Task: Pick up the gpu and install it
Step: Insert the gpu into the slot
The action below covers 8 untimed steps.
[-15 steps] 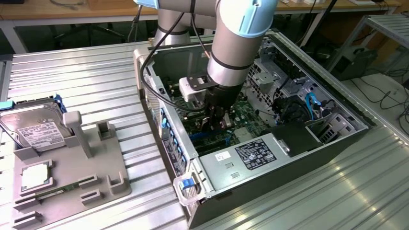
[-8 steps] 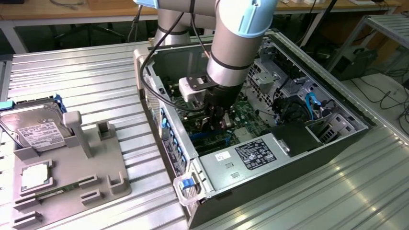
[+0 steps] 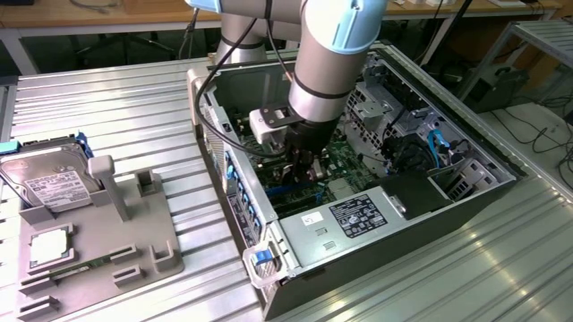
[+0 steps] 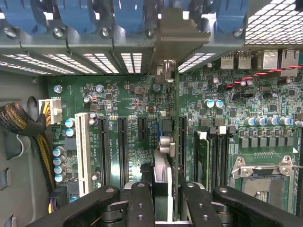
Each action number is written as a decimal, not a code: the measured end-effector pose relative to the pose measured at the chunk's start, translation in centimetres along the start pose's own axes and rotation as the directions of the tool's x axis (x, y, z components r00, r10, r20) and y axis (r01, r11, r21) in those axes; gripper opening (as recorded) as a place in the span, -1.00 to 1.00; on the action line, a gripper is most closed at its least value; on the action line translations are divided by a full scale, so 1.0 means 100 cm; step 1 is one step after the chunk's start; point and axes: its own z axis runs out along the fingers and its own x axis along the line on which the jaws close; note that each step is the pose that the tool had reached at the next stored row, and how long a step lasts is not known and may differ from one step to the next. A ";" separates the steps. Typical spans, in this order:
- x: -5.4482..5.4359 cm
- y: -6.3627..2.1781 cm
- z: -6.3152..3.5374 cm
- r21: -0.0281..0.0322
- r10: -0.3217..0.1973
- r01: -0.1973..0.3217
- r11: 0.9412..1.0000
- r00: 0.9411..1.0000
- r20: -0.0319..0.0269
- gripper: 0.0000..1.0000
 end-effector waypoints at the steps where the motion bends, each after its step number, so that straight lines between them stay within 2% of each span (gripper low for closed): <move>1: 0.000 0.0000 0.0004 0.000 0.000 0.000 1.000 1.000 0.000 -0.44; 8: 0.000 0.0001 0.0058 0.000 0.000 0.000 1.000 1.000 0.000 -0.44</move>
